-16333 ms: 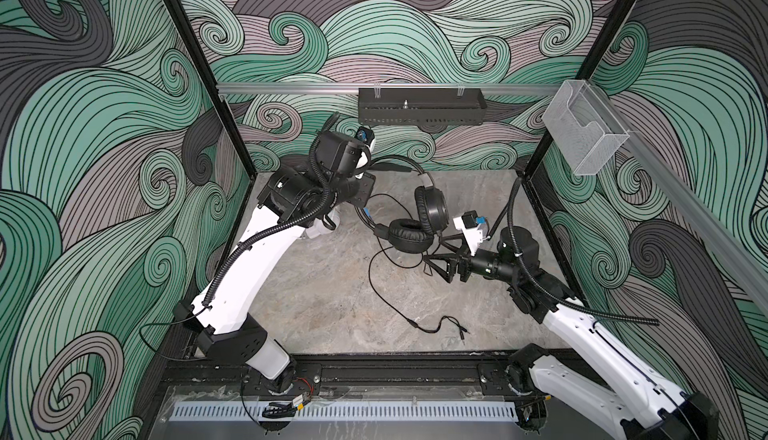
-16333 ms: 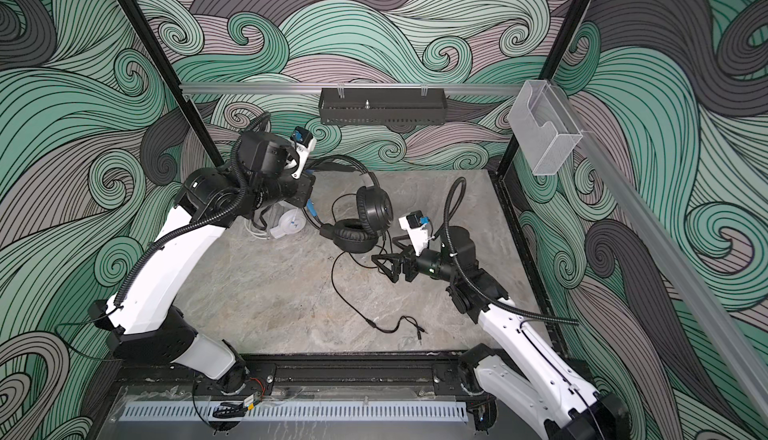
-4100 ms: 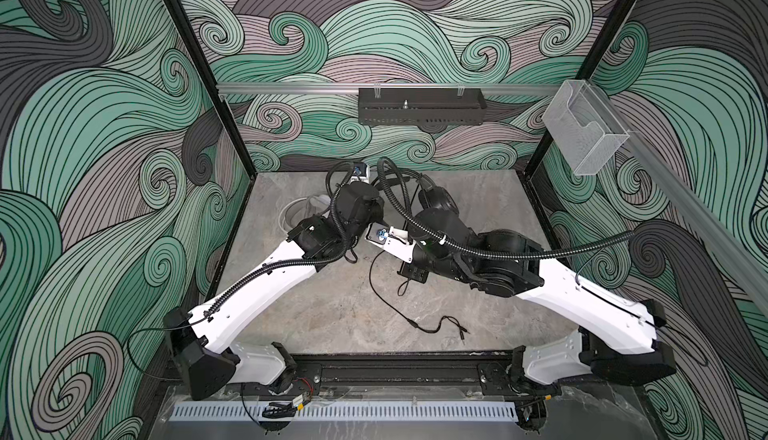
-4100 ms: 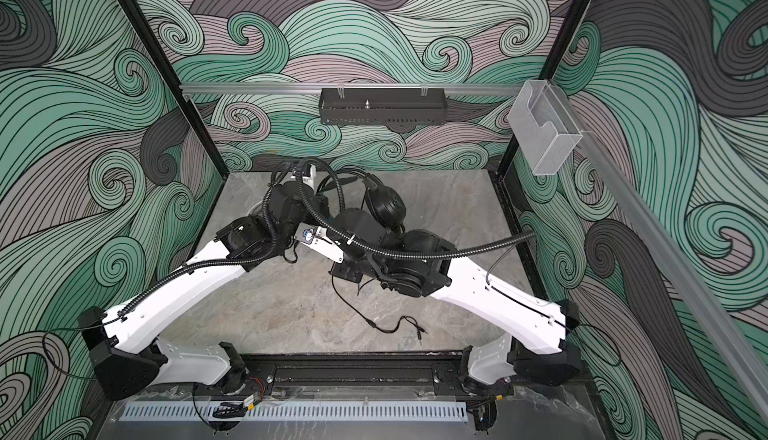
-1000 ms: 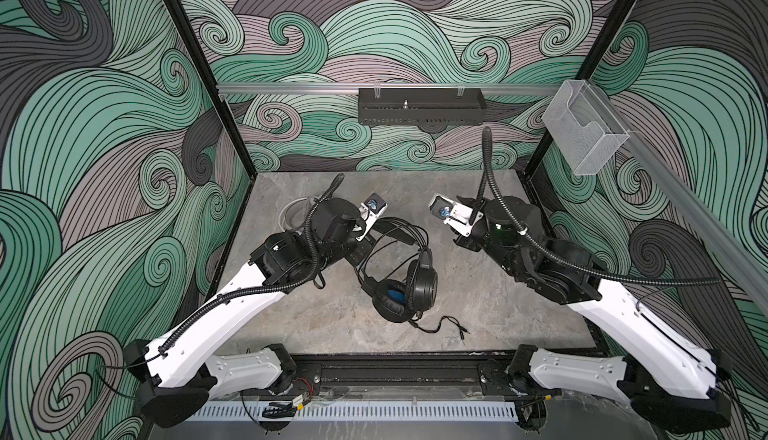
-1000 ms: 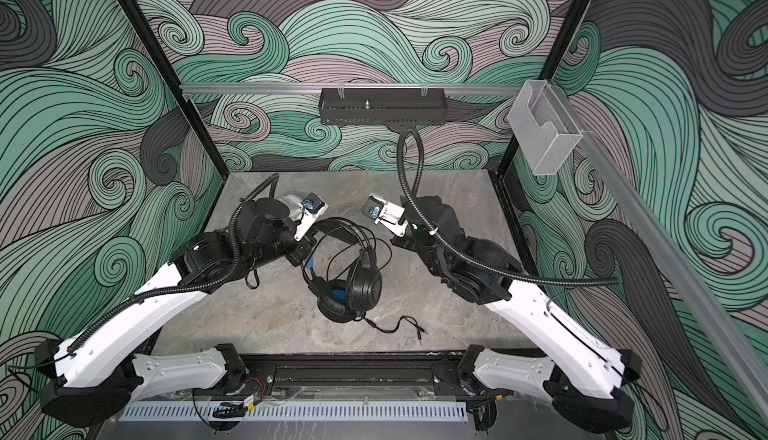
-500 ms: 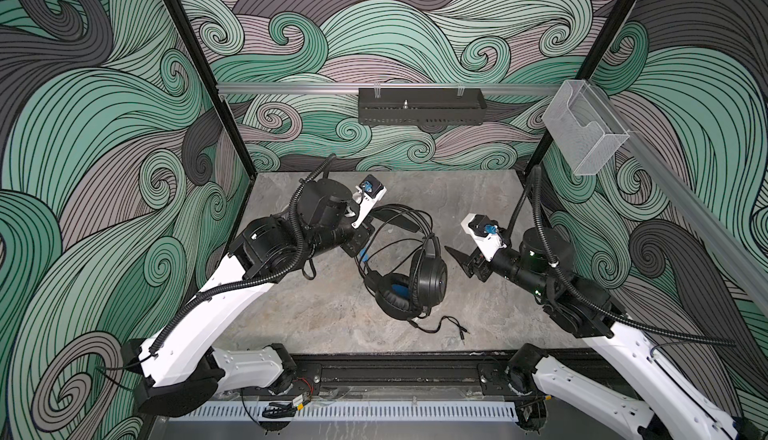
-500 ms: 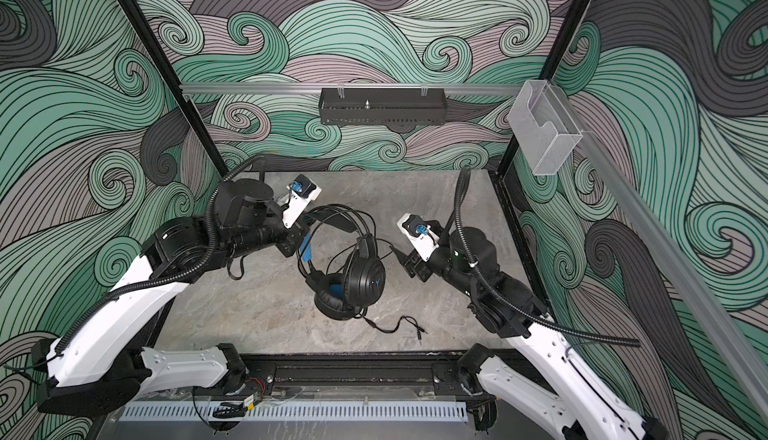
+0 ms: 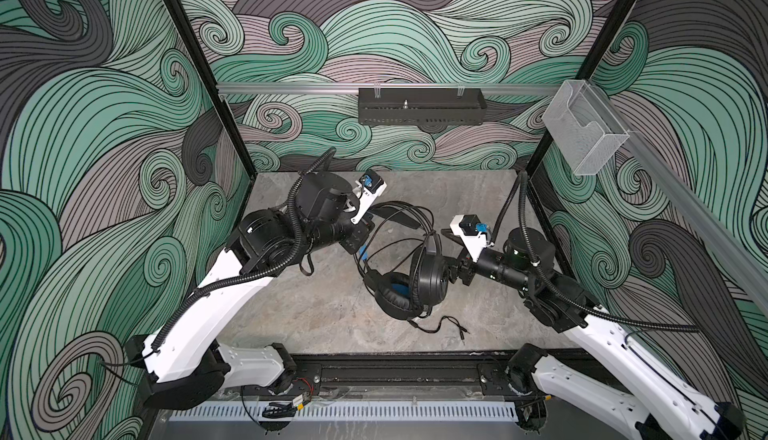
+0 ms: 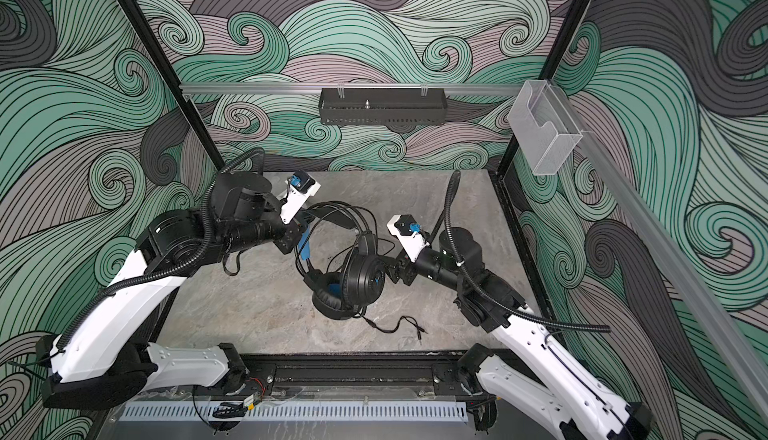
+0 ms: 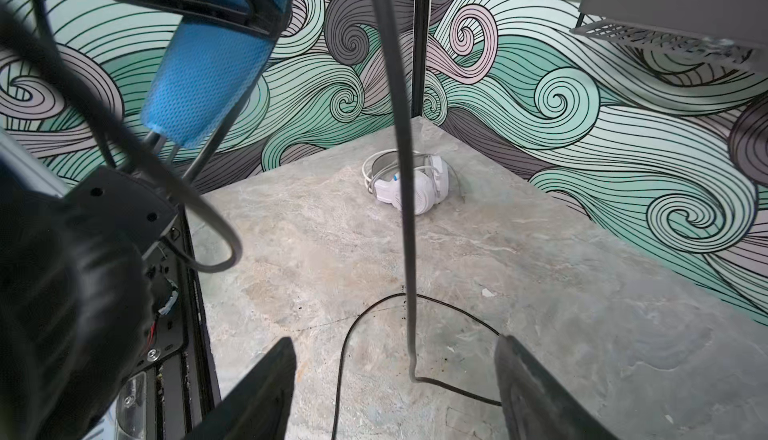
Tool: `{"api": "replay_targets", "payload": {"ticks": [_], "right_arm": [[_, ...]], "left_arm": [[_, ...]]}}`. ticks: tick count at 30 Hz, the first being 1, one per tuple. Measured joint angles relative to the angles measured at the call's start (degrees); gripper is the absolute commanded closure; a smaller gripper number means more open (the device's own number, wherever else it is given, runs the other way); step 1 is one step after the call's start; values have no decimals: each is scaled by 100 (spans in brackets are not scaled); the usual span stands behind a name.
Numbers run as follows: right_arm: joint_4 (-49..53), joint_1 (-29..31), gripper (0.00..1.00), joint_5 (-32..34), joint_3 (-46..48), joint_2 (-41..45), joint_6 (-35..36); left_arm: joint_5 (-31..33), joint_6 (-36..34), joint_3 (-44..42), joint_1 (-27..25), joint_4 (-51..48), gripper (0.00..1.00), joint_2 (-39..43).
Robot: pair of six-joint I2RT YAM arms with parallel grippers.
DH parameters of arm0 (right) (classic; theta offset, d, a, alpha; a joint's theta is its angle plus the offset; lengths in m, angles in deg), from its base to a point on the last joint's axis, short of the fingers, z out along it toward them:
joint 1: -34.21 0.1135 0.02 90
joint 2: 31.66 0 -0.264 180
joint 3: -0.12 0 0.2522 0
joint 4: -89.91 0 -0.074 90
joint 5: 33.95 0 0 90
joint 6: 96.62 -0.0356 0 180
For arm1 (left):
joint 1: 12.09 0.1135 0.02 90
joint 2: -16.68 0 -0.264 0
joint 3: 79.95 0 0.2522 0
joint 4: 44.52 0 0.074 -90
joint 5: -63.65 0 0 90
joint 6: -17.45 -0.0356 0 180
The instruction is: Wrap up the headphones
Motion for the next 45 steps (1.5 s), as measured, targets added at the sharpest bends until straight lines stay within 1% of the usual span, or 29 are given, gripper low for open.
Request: {"api": "replay_targets", "payload": {"ticks": [3, 6, 8, 11, 14, 15, 19, 27, 37, 45], "right_arm": [[-352, -96, 36, -105, 33, -387, -76], [-614, -197, 49, -199, 33, -730, -149], [-730, -271, 63, -251, 33, -855, -205], [-898, -420, 80, -348, 33, -859, -315], [-1005, -638, 96, -420, 33, -796, -435], [-1029, -713, 100, -439, 33, -774, -457], [-966, -1067, 100, -431, 4, -623, -544], [-833, -1388, 100, 22, -199, -487, -544], [-774, -1711, 100, 1113, -393, -435, -612], [-737, -1834, 100, 1779, -398, -262, -765]], "left_arm": [[-7, 26, 2, 0, 0, 100, 0], [-7, 59, 0, 0, 0, 100, 0], [-9, 94, 0, 0, 4, 100, 0], [-7, 136, 2, 0, 9, 100, 0], [-9, 157, 0, 0, 13, 100, 2], [-9, 160, 0, 0, 13, 100, 4], [-9, 173, -13, 0, 24, 100, 22], [-9, 214, -76, 0, 68, 100, 103], [129, 289, -398, 0, 221, 100, 181], [273, 328, -544, 0, 310, 100, 264]]}}
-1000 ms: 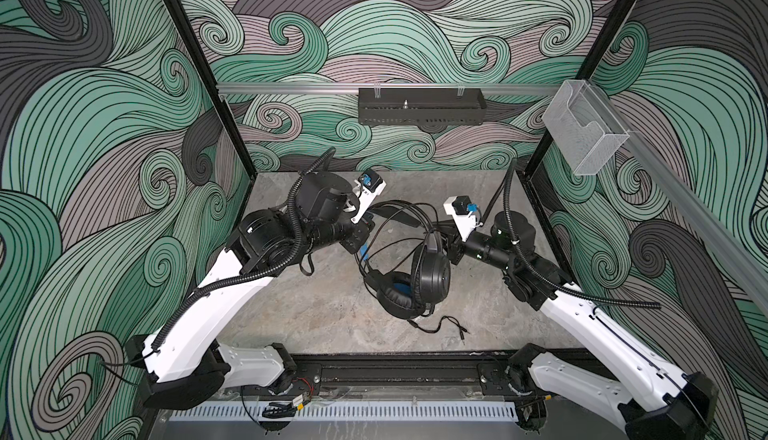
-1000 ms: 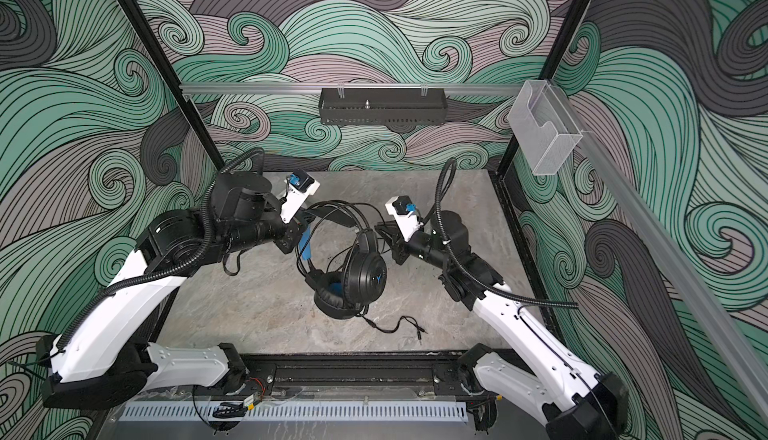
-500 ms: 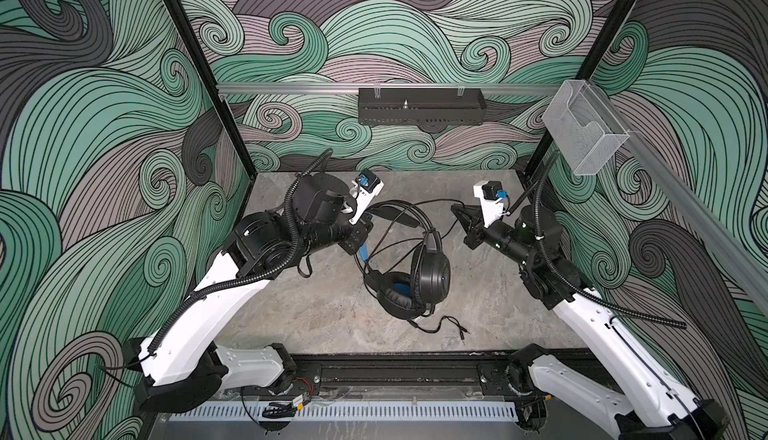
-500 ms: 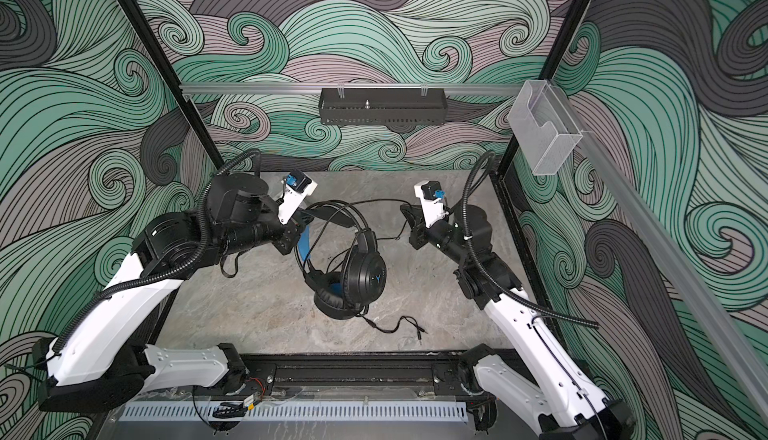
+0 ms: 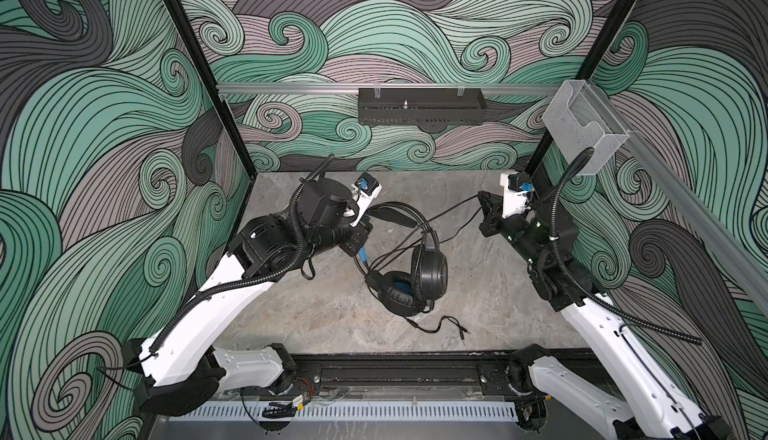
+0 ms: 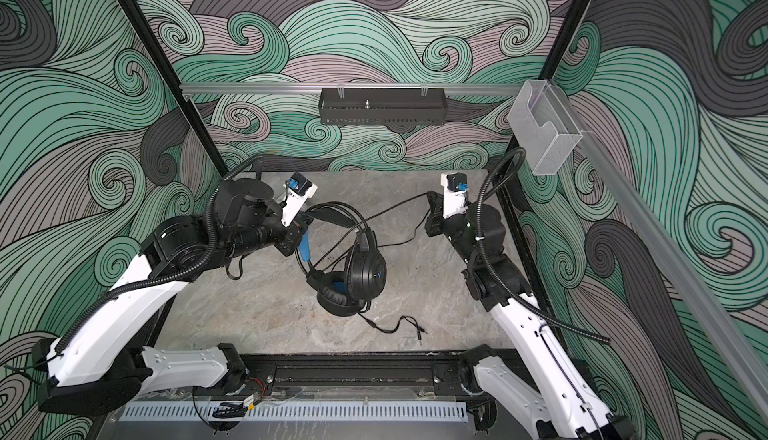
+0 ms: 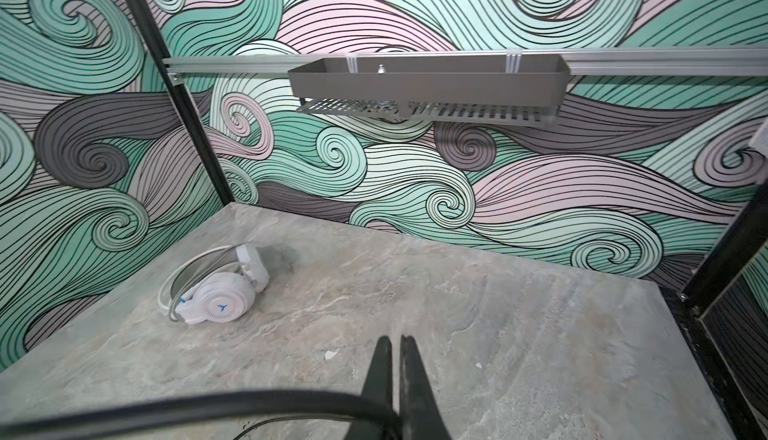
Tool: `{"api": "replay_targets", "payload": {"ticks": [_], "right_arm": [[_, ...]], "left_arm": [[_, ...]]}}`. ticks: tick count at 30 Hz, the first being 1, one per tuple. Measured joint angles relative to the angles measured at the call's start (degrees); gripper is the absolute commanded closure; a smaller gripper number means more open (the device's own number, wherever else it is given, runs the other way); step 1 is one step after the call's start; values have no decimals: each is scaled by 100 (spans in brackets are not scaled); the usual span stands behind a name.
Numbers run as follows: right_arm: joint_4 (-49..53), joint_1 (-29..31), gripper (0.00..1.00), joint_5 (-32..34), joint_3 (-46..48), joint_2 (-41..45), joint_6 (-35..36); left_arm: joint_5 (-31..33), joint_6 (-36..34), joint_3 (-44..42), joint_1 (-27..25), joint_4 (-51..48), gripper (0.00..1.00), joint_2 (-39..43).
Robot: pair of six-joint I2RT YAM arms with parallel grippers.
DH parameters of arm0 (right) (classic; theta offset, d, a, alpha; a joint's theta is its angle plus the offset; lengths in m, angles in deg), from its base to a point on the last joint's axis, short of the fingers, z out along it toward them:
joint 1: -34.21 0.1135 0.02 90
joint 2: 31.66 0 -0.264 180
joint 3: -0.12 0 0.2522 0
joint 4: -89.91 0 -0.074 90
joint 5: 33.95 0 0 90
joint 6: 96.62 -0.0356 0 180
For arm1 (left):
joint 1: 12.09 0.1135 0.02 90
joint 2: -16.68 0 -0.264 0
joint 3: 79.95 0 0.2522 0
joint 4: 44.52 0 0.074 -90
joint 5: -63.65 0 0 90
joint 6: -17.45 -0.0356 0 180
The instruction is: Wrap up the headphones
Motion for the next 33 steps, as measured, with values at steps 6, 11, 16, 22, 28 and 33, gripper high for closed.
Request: {"api": "replay_targets", "payload": {"ticks": [6, 11, 16, 22, 28, 33], "right_arm": [[55, -46, 100, 177, 0, 44, -24], [52, -46, 100, 142, 0, -103, -133], [24, -46, 100, 138, 48, -232, -216], [-297, -33, 91, -59, 155, -402, -334], [-680, 149, 85, -564, 105, -852, -334], [-1027, 286, 82, -997, -42, -1257, -385]], "left_arm": [[52, 37, -72, 0, 120, 100, 83], [46, 39, -87, 0, 203, 100, 83], [24, 57, -87, 0, 249, 100, 83], [-173, 166, -76, 2, 358, 100, 83], [-372, 328, 326, 0, 415, 100, 7], [-428, 498, 1088, 0, 568, 100, -227]]}}
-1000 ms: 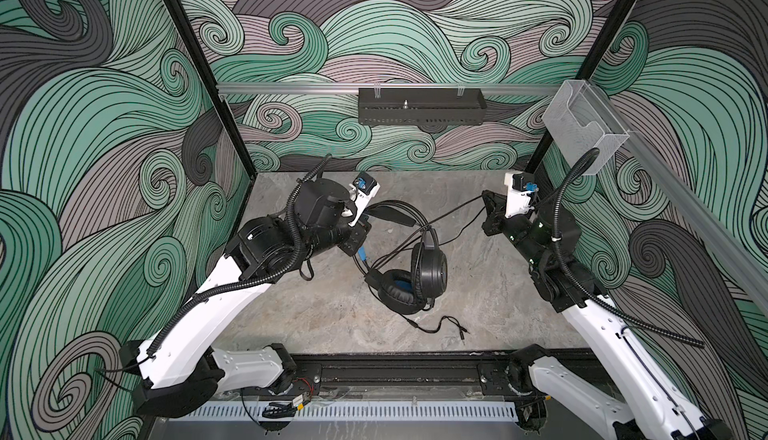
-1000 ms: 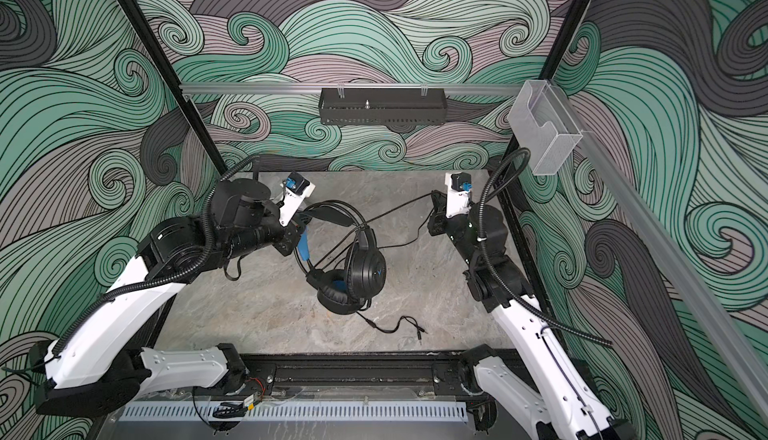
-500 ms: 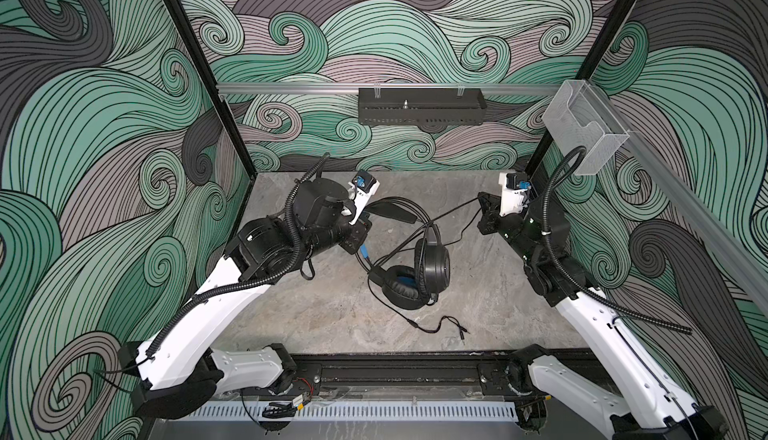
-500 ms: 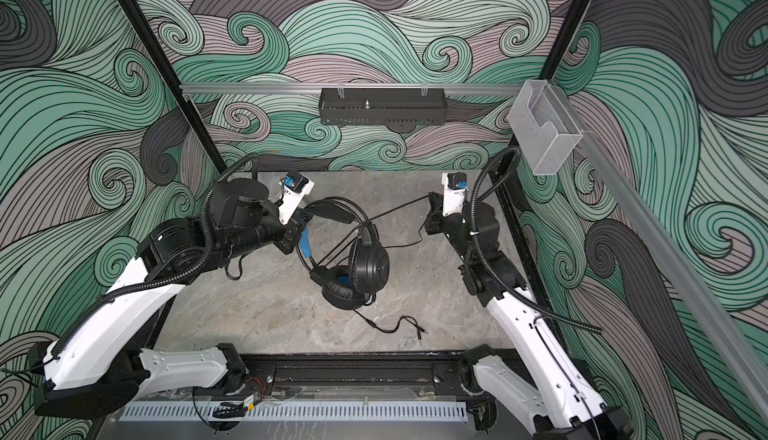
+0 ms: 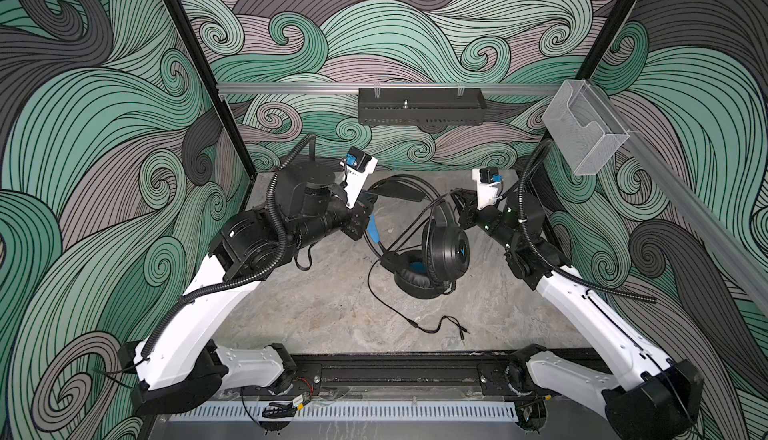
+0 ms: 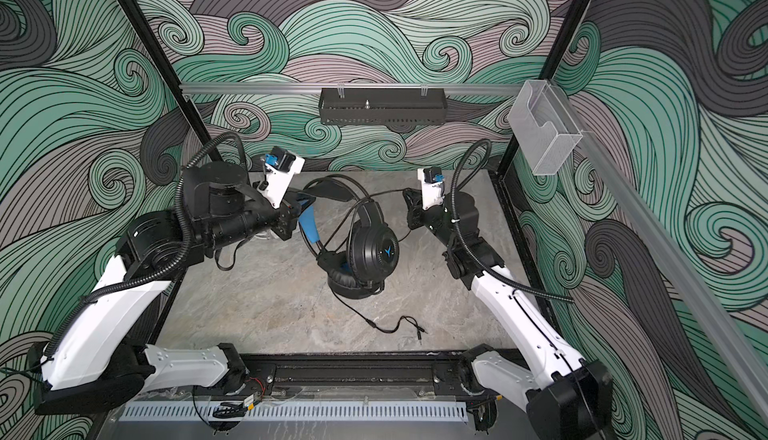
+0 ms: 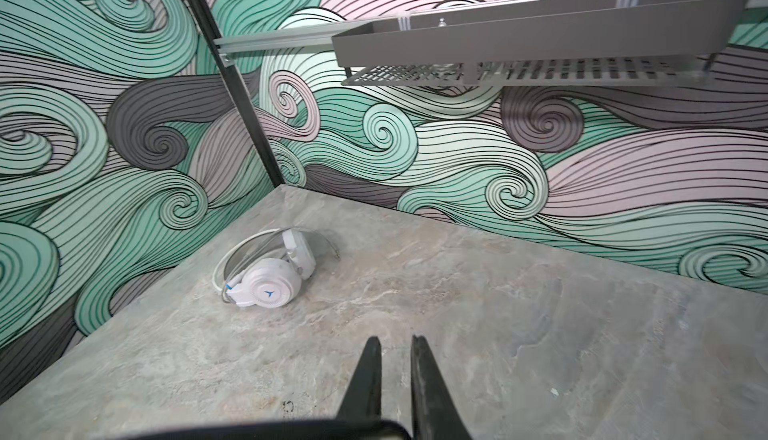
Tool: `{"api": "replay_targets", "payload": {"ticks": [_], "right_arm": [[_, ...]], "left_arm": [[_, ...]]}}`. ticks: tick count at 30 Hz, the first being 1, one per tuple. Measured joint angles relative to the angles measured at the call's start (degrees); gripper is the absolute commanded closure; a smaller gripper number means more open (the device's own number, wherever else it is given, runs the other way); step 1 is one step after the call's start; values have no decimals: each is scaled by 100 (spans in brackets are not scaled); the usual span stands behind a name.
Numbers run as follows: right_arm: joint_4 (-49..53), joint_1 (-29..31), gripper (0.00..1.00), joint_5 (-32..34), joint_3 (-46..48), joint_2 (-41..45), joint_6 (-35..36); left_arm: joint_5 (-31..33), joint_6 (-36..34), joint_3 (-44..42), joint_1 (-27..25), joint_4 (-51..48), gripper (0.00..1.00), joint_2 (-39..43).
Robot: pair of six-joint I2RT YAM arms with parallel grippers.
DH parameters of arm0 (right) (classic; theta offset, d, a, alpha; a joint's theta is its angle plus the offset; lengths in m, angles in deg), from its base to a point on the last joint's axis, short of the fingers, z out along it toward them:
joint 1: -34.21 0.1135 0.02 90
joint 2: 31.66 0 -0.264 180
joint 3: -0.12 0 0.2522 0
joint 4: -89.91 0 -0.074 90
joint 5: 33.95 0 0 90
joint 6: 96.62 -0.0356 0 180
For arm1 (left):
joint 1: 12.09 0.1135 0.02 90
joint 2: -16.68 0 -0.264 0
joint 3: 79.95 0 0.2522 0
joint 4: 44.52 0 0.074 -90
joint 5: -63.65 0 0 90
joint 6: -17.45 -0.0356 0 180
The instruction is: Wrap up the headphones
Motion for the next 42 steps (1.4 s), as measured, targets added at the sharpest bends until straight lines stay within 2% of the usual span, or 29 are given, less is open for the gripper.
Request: {"api": "replay_targets", "payload": {"ticks": [9, 15, 22, 28, 34, 42], "right_arm": [[-667, 293, 79, -431, -273, -426, -313], [-953, 520, 82, -551, -315, -581, -527], [-1143, 776, 80, -651, -310, -629, -704], [-1318, 918, 79, -734, -186, -649, -828], [-1626, 994, 75, -935, -162, -935, -1064], [-1834, 1045, 62, -1130, -162, -1241, -1239]], "left_arm": [[-245, 396, 822, 0, 291, 100, -323], [-372, 857, 1241, 0, 501, 100, -610], [-341, 1456, 1366, 0, 938, 100, -745], [-289, 1624, 1718, 0, 1036, 100, -981], [-269, 1694, 1976, 0, 1086, 100, -1196], [-271, 1773, 2052, 0, 1073, 100, -1316]]}}
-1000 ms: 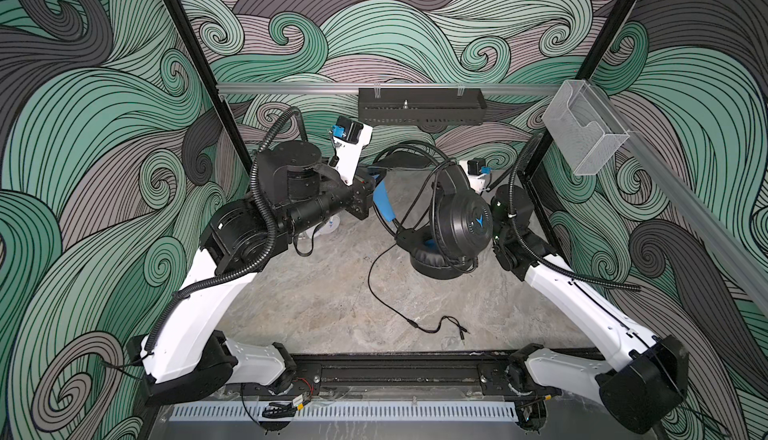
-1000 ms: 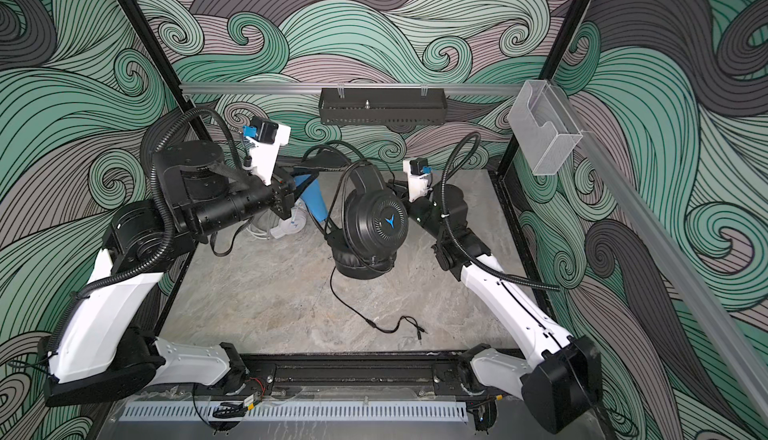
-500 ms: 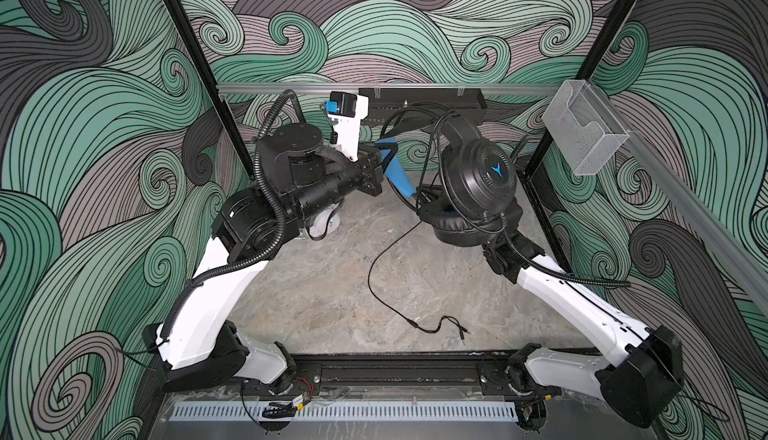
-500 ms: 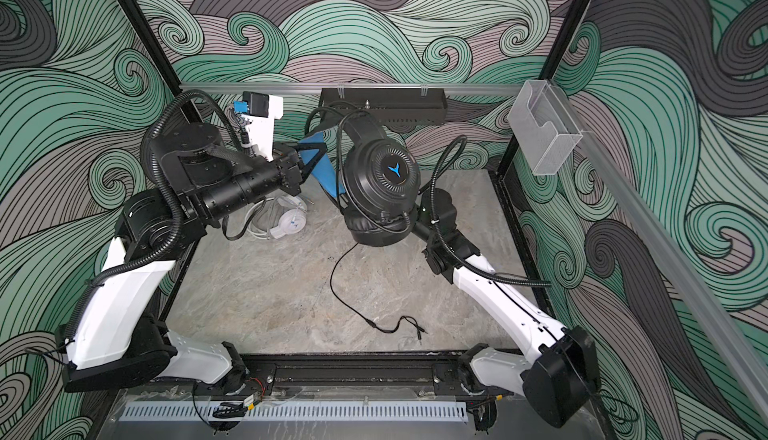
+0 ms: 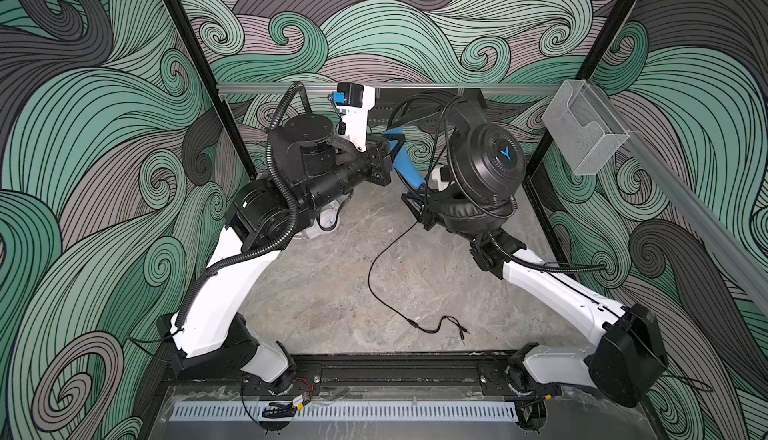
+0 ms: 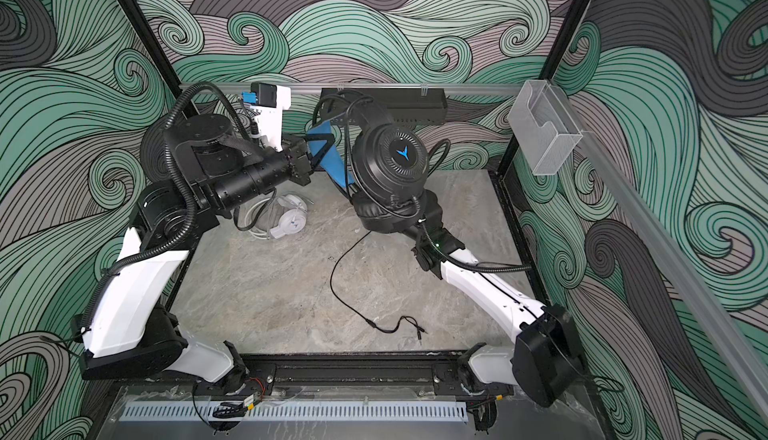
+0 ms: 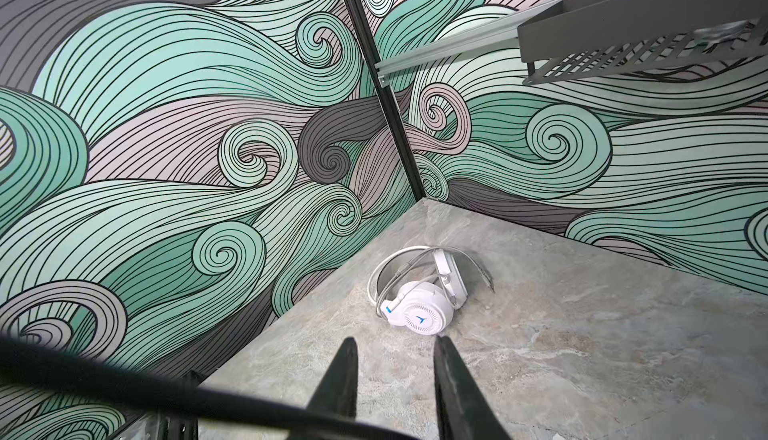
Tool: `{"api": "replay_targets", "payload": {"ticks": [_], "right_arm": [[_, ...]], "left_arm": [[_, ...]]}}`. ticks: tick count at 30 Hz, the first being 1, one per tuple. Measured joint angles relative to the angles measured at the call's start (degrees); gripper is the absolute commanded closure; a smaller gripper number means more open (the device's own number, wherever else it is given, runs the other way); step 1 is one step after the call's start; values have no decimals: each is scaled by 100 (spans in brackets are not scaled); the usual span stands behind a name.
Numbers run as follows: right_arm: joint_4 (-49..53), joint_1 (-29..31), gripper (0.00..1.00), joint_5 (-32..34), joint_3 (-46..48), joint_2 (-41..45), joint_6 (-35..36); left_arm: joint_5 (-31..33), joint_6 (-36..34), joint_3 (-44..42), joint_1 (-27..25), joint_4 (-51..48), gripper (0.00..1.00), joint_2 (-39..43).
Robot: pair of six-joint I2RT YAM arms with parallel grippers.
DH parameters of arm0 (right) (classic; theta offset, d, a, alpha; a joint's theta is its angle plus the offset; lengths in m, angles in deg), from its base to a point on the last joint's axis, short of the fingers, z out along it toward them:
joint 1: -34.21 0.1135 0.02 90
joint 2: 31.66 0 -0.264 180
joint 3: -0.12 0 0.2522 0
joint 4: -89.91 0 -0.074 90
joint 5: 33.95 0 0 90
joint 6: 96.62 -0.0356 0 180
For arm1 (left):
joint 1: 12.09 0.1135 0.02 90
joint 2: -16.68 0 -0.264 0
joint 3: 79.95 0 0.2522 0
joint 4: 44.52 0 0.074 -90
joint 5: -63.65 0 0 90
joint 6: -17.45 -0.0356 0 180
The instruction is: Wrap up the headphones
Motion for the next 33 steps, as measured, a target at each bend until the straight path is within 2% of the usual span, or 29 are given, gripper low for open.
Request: {"api": "replay_targets", "payload": {"ticks": [5, 13, 22, 26, 33], "right_arm": [[-44, 13, 58, -35, 0, -83, -7], [-98, 13, 62, -94, 0, -354, 4], [-122, 63, 73, -138, 240, -356, 63], [-50, 136, 83, -142, 415, -356, 133], [243, 297, 96, -118, 474, -262, 310]], "left_arm": [[-2, 24, 0, 0, 2, 100, 0], [-2, 96, 0, 0, 4, 100, 0], [63, 205, 0, 2, 35, 100, 13], [203, 306, -9, 2, 175, 100, 31], [649, 625, -186, 76, 522, 100, 133]]}}
